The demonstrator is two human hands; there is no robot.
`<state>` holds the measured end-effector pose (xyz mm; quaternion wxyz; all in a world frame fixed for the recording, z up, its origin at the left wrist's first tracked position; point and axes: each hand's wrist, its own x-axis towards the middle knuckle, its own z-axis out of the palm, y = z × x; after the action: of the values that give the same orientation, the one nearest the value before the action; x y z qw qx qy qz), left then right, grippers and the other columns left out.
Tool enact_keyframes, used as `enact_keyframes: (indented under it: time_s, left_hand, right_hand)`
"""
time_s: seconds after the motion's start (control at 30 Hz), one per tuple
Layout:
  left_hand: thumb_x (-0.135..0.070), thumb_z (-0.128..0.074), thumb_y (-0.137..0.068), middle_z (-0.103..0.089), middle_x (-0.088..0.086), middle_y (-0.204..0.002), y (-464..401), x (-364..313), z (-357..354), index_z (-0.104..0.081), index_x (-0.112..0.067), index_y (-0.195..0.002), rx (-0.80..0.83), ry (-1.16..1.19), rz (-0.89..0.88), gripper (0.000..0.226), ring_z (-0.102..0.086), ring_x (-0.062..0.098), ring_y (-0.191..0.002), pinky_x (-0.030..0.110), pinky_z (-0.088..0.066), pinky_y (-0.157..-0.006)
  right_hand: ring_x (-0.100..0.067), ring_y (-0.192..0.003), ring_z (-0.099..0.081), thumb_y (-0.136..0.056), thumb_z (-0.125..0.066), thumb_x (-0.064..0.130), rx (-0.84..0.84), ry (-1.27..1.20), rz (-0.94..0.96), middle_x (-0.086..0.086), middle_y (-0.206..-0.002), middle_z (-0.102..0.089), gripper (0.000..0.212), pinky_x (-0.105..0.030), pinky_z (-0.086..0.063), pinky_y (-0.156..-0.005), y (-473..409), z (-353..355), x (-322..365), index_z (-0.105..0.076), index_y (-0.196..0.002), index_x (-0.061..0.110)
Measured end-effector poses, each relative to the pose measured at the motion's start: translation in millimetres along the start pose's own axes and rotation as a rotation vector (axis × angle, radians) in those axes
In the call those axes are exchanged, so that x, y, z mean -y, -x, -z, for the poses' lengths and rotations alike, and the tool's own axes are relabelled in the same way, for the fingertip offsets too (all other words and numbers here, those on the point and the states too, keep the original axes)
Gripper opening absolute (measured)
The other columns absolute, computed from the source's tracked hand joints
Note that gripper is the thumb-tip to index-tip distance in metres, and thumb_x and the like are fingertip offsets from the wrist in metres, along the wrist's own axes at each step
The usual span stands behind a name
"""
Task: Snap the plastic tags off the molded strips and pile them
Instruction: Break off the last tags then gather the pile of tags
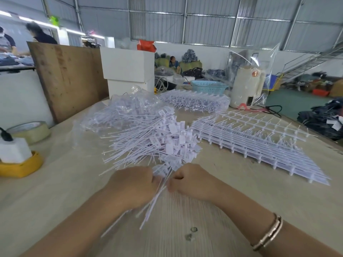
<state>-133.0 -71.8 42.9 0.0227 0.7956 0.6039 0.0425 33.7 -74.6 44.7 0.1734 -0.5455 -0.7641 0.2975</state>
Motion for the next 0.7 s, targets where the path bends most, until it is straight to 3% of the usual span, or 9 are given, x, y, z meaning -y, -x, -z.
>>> enact_keyframes:
  time_s: [0.1,0.17,0.3,0.37,0.47,0.53,0.6,0.63,0.7]
  left_hand:
    - [-0.067,-0.019,-0.088,-0.052,-0.006,-0.073,0.2,-4.0,0.7,-0.042,-0.022,-0.070,0.019,0.046,0.006,0.054,-0.048,0.009,-0.066,0.028,-0.030,-0.055]
    - [-0.072,-0.025,-0.084,-0.056,-0.008,-0.084,1.5,-4.1,1.5,-0.041,-0.022,-0.077,0.049,-0.011,-0.002,0.053,-0.049,0.010,-0.069,0.028,-0.031,-0.056]
    - [-0.046,-0.033,-0.096,-0.053,0.002,-0.118,5.6,-6.3,-6.3,-0.044,-0.017,-0.113,0.022,-0.179,-0.023,0.035,-0.053,0.022,-0.104,0.032,-0.035,-0.074]
    - [-0.031,-0.033,-0.098,-0.051,0.003,-0.121,8.2,-7.8,-10.1,-0.042,-0.016,-0.120,-0.013,-0.175,-0.028,0.028,-0.052,0.022,-0.110,0.032,-0.035,-0.076]
    - [-0.028,-0.030,-0.099,-0.052,0.004,-0.123,14.0,-0.3,-3.8,-0.034,-0.017,-0.130,0.040,-0.078,-0.067,0.033,-0.053,0.022,-0.108,0.031,-0.039,-0.079]
    - [-0.029,-0.030,-0.100,-0.055,0.002,-0.107,17.2,8.3,8.1,-0.034,-0.020,-0.124,0.090,0.009,-0.145,0.026,-0.055,0.020,-0.094,0.031,-0.042,-0.076]
    - [-0.030,-0.031,-0.101,-0.048,-0.003,-0.080,14.7,16.5,23.0,-0.038,-0.024,-0.095,0.088,0.129,-0.218,0.011,-0.048,0.012,-0.069,0.026,-0.037,-0.060]
    - [-0.030,-0.033,-0.101,-0.046,-0.005,-0.074,10.6,19.6,30.7,-0.036,-0.024,-0.085,0.072,0.202,-0.242,0.017,-0.044,0.010,-0.062,0.023,-0.034,-0.055]
    - [-0.031,-0.037,-0.099,-0.054,-0.013,-0.081,1.2,23.8,47.9,-0.043,-0.024,-0.087,0.009,0.407,-0.264,0.016,-0.054,0.012,-0.069,0.020,-0.041,-0.063]
  right_hand:
    - [-0.011,-0.053,-0.037,-0.085,-0.054,0.013,0.012,0.023,0.021,-0.001,-0.057,-0.043,0.030,-0.023,-0.028,-0.048,-4.4,-4.8,5.6,-0.045,-0.057,0.013]
    - [-0.002,-0.057,-0.043,-0.085,-0.048,0.005,0.052,0.049,0.028,0.010,-0.061,-0.047,0.026,-0.009,-0.029,-0.046,-3.3,-3.0,6.1,-0.053,-0.064,0.019]
    - [0.011,-0.051,-0.050,-0.088,-0.045,0.006,0.001,-0.074,-0.013,0.016,-0.067,-0.056,0.030,-0.003,-0.034,-0.049,5.8,8.7,-0.8,-0.071,-0.096,0.019]
    - [0.010,-0.048,-0.050,-0.093,-0.047,0.011,-0.069,-0.098,-0.014,0.016,-0.064,-0.056,0.025,-0.004,-0.034,-0.047,12.1,16.7,-8.2,-0.070,-0.093,0.020]
    - [0.007,-0.047,-0.049,-0.094,-0.049,0.013,-0.177,-0.103,-0.010,0.014,-0.059,-0.055,0.027,-0.005,-0.036,-0.050,24.4,25.6,-25.0,-0.067,-0.080,0.027]
    - [0.005,-0.048,-0.049,-0.094,-0.050,0.012,-0.251,-0.106,-0.026,0.013,-0.060,-0.055,0.028,-0.007,-0.037,-0.052,33.7,27.3,-38.7,-0.067,-0.078,0.028]
    - [0.004,-0.049,-0.049,-0.094,-0.051,0.011,-0.301,-0.094,-0.042,0.012,-0.062,-0.057,0.027,-0.009,-0.037,-0.053,40.8,27.8,-49.9,-0.068,-0.080,0.027]
    - [0.004,-0.048,-0.049,-0.094,-0.051,0.011,-0.322,-0.106,-0.047,0.010,-0.062,-0.057,0.027,-0.010,-0.037,-0.052,43.0,28.1,-53.9,-0.068,-0.080,0.027]
    - [0.004,-0.046,-0.047,-0.094,-0.052,0.011,-0.333,-0.136,-0.047,0.010,-0.058,-0.055,0.028,-0.009,-0.035,-0.050,45.0,27.9,-56.9,-0.069,-0.080,0.028]
